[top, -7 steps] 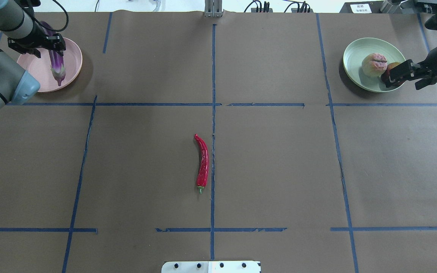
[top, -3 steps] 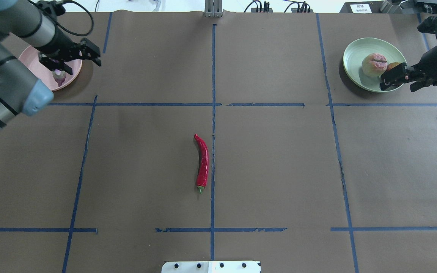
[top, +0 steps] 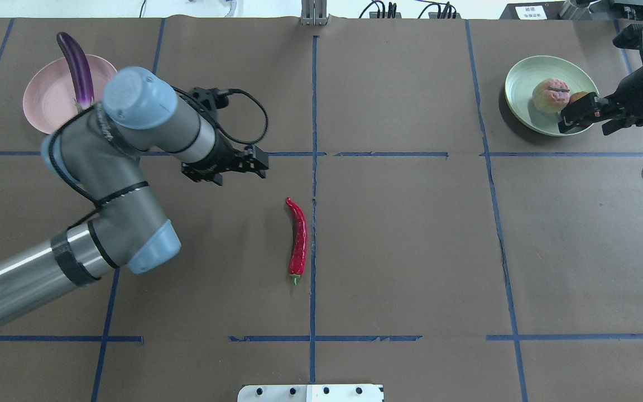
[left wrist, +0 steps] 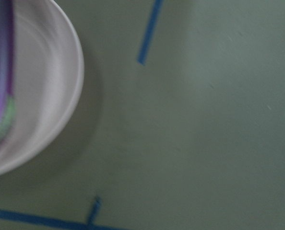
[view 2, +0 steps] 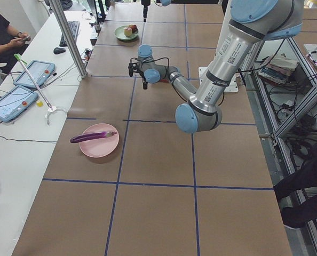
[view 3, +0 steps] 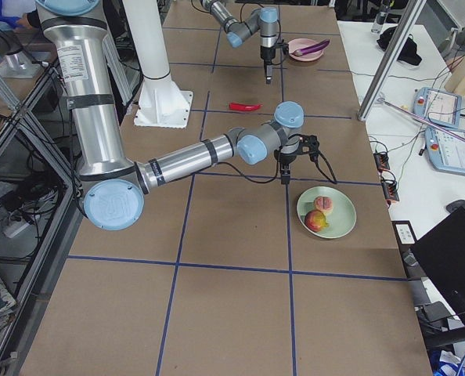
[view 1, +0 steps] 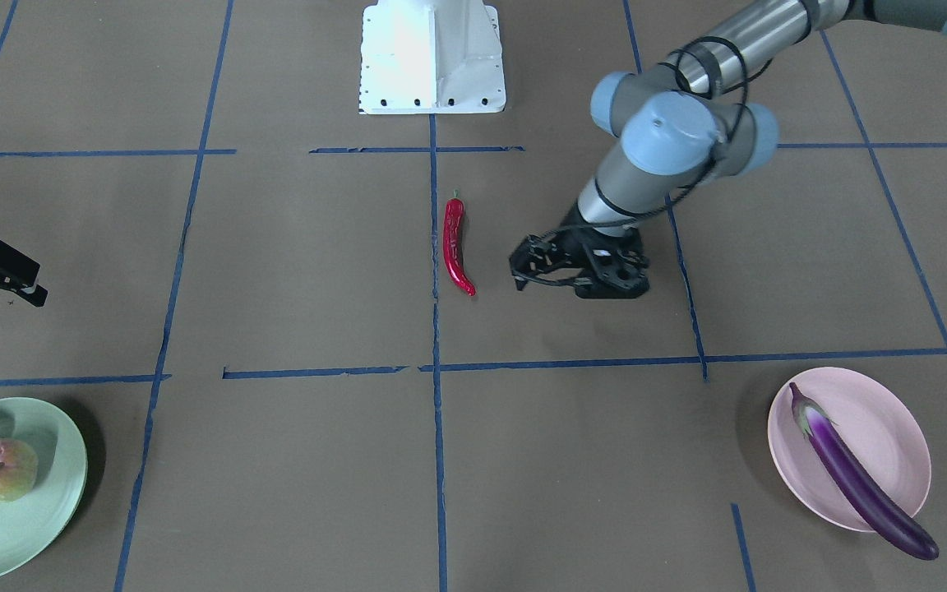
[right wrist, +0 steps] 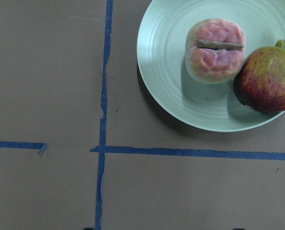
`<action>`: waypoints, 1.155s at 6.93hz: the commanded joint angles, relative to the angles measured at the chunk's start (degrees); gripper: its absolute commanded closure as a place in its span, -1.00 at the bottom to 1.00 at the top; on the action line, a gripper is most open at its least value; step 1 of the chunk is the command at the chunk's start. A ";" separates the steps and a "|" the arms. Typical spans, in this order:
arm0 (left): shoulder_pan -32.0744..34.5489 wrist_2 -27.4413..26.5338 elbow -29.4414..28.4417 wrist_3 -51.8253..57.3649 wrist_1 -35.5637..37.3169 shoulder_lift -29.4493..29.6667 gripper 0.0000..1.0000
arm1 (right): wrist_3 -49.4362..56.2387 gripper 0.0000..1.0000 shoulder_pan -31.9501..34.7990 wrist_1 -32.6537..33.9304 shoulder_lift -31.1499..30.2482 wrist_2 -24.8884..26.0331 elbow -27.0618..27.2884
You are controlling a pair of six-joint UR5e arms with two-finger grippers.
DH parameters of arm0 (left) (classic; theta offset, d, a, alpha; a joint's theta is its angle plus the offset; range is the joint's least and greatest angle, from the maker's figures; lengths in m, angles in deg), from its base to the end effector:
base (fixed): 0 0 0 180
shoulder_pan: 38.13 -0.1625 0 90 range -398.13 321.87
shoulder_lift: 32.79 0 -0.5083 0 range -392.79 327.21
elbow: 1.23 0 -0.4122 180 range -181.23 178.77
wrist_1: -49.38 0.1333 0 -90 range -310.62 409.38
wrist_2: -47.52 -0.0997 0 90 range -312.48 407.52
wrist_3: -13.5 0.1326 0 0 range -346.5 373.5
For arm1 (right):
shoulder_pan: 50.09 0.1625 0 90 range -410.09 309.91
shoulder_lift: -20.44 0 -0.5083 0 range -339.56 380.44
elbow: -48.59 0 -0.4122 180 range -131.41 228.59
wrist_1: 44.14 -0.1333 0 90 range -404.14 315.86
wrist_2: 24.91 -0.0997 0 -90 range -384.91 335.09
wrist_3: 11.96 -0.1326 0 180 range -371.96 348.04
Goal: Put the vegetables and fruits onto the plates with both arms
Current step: 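Move the left gripper back down over the red chili pepper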
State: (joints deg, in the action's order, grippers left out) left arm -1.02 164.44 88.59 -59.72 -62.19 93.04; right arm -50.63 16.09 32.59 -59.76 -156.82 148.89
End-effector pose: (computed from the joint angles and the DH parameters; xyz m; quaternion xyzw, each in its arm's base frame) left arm 0.5825 -0.5326 0.3146 0.0289 0.5077 -0.0410 0.8601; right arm -0.2059 -0.5772 0.5493 0.0515 -0.4320 0.0138 0.9003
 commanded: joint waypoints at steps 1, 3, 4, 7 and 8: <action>-5.80 -3.18 0.97 2.63 7.73 6.51 -0.97 | -0.08 -1.00 -0.26 0.00 0.21 0.08 -0.10; -13.70 -15.19 0.10 13.77 13.55 6.53 -0.95 | 0.00 -1.00 -0.35 -0.09 0.21 0.25 -0.19; -14.26 -15.49 0.09 14.07 13.57 6.19 -0.94 | 0.00 -1.00 -0.44 0.00 0.21 0.25 -0.10; -16.11 -15.49 -0.17 13.82 13.66 6.09 -0.05 | 0.00 -1.00 -0.53 -0.09 0.21 0.43 -0.28; -16.20 -15.49 -0.17 13.81 13.66 6.01 0.42 | 0.00 -1.00 -0.53 -0.09 0.21 0.43 -0.28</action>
State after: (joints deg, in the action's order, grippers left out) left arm -16.96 148.96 88.45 -45.85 -48.57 99.13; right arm -50.63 15.57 32.51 -59.54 -156.40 148.65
